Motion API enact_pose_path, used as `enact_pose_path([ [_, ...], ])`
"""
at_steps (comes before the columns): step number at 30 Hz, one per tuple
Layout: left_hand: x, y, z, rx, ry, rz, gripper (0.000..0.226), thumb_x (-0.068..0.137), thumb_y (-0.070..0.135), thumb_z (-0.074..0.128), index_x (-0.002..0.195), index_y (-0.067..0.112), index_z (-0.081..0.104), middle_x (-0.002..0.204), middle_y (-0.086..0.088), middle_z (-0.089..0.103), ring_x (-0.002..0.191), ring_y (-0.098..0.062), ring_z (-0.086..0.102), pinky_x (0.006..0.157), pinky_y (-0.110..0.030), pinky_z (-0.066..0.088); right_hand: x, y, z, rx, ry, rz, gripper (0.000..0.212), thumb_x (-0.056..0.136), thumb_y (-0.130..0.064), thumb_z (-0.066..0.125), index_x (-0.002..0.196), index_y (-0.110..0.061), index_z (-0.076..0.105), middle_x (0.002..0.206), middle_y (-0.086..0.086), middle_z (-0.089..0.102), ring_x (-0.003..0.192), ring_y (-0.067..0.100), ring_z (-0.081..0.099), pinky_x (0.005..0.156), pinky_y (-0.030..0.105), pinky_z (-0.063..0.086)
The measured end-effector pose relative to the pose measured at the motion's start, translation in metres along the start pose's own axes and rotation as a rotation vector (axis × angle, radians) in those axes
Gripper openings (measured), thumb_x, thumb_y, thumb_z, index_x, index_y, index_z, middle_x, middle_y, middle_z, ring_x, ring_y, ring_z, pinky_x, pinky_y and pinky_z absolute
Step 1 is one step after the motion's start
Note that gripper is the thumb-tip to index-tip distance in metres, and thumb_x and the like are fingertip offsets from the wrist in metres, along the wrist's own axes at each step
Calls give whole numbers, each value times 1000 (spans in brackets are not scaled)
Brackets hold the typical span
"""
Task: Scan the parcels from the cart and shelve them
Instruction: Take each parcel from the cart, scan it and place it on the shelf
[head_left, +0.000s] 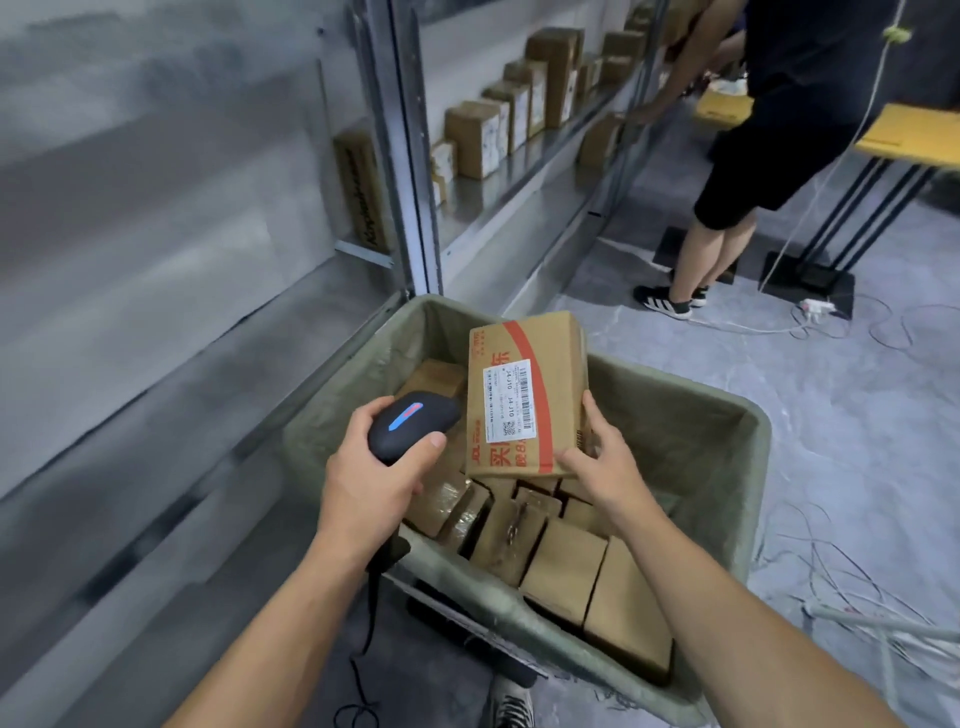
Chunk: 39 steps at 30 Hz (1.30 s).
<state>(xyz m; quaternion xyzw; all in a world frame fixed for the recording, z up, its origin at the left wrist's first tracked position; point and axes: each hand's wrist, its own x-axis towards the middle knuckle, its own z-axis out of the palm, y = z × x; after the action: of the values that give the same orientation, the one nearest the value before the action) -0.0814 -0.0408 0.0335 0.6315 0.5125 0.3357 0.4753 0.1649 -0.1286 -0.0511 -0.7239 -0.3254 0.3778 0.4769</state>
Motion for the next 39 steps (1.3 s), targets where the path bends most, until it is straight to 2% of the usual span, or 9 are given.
enact_pose_path([
  [4,-12,0,-38,-9,11,64,59,71,44,85,122,40,58,98,11,74,65,-14,70,65,-19,52,-13,-38,23,6,-14,-80,99,67,-49,75,150,-60,22,153,-10,41,137,11,44,113,47,41],
  [7,-20,-2,-70,39,-23,129,66,58,59,76,121,47,57,101,24,72,78,-11,72,77,-28,56,-24,-66,35,-21,-30,-147,95,73,-30,74,155,-44,28,146,-9,48,126,2,53,103,27,48],
  [11,-38,5,-110,131,-68,237,61,56,60,73,114,53,54,96,35,68,89,7,66,72,-5,45,-34,-96,44,-104,-112,-182,95,71,-22,68,156,-40,30,146,-5,50,126,12,57,93,30,56],
  [14,-47,7,-136,208,-115,288,59,59,57,74,115,53,55,97,32,68,91,8,65,71,-4,44,-41,-115,50,-240,-181,-230,87,81,-8,66,156,-36,31,147,-8,50,126,9,55,97,33,55],
  [18,-57,4,-164,312,-183,330,61,60,61,71,118,54,53,97,31,68,90,7,66,73,-7,45,-50,-138,62,-410,-220,-275,85,83,-13,67,156,-38,32,145,-12,46,127,7,50,107,31,44],
  [21,-63,0,-177,314,-183,336,58,61,61,72,115,59,51,97,32,68,89,7,66,70,-6,43,-55,-146,70,-432,-252,-277,87,79,-26,69,154,-47,30,140,-10,49,122,12,57,103,43,51],
  [27,-73,-3,-194,284,-114,342,56,60,63,72,111,59,51,98,30,69,91,9,65,71,-4,44,-61,-153,88,-429,-259,-291,85,70,-39,69,141,-68,31,142,-6,45,122,17,56,99,47,53],
  [37,-80,0,-199,285,-84,310,56,62,59,75,112,61,50,98,25,69,86,4,66,68,-9,45,-45,-152,92,-394,-288,-282,81,66,-39,69,126,-80,33,137,-3,50,115,20,61,95,49,55],
  [39,-82,2,-195,288,-77,305,57,62,58,75,114,59,51,99,25,69,87,4,66,68,-8,45,-41,-150,87,-389,-290,-278,85,68,-36,70,134,-74,33,132,-3,54,111,20,64,94,49,55],
])
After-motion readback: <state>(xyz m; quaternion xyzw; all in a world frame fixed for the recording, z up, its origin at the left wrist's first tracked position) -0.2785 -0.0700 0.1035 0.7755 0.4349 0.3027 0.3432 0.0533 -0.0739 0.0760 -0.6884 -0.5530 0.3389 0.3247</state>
